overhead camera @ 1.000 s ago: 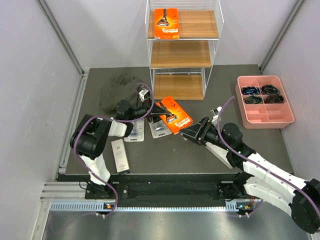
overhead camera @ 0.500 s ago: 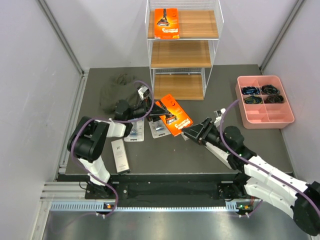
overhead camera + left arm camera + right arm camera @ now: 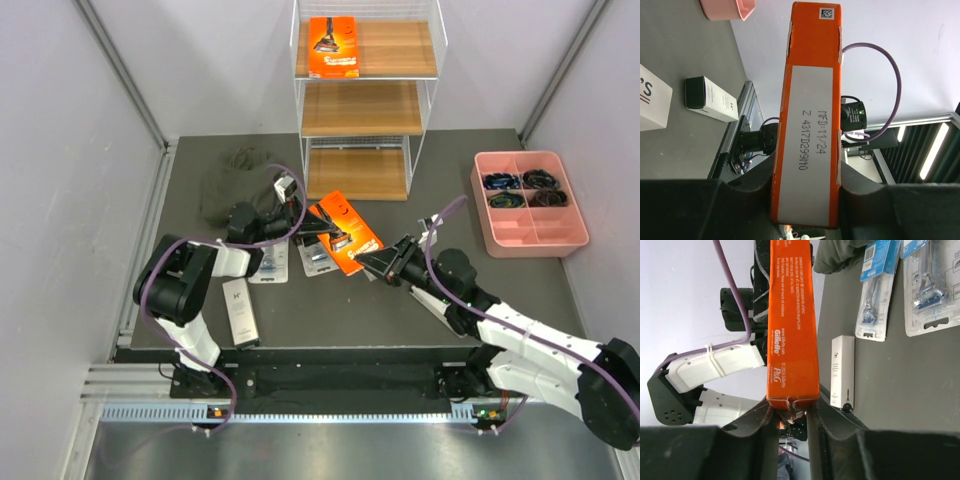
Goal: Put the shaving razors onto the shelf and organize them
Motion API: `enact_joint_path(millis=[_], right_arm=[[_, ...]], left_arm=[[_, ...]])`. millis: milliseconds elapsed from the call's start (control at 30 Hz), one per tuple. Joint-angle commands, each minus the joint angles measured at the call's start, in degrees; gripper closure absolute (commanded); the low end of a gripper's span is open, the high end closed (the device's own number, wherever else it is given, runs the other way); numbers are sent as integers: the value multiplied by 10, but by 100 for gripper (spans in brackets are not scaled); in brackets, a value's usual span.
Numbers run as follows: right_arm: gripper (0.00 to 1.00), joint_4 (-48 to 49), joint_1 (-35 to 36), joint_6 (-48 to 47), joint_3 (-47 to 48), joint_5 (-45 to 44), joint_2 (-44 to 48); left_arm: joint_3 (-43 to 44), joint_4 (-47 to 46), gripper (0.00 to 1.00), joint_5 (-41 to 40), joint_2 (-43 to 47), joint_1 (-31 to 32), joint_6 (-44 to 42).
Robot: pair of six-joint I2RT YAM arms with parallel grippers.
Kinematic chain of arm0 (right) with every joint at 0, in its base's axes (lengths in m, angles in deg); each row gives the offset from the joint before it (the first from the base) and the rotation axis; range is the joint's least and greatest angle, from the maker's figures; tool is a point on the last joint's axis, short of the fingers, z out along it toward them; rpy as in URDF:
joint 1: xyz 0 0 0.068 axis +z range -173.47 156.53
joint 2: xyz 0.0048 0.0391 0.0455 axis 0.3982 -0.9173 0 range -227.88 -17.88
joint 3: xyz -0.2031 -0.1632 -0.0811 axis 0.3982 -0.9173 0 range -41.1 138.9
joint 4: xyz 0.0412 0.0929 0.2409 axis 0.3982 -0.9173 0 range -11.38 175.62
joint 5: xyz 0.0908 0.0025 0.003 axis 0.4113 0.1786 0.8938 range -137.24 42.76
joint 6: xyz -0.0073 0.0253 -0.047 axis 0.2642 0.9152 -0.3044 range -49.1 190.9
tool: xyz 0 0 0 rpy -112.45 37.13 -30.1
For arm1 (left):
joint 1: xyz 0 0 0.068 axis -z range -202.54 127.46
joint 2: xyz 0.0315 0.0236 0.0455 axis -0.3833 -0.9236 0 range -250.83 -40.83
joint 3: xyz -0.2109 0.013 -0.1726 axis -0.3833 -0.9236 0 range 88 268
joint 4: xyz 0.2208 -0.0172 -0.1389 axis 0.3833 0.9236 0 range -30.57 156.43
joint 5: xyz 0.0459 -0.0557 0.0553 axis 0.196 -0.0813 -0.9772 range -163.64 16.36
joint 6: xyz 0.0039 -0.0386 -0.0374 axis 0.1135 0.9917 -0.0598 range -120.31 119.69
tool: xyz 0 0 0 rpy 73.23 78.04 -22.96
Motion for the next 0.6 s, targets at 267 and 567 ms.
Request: enact_joint_path(millis=[267, 567], right_arm=[[99, 21, 21, 2, 11, -31, 19], [100, -19, 21, -1, 12, -44, 56]], left_arm=[[-9, -84, 41, 8, 31, 2, -8], [5, 237, 1, -13, 114, -10, -214]])
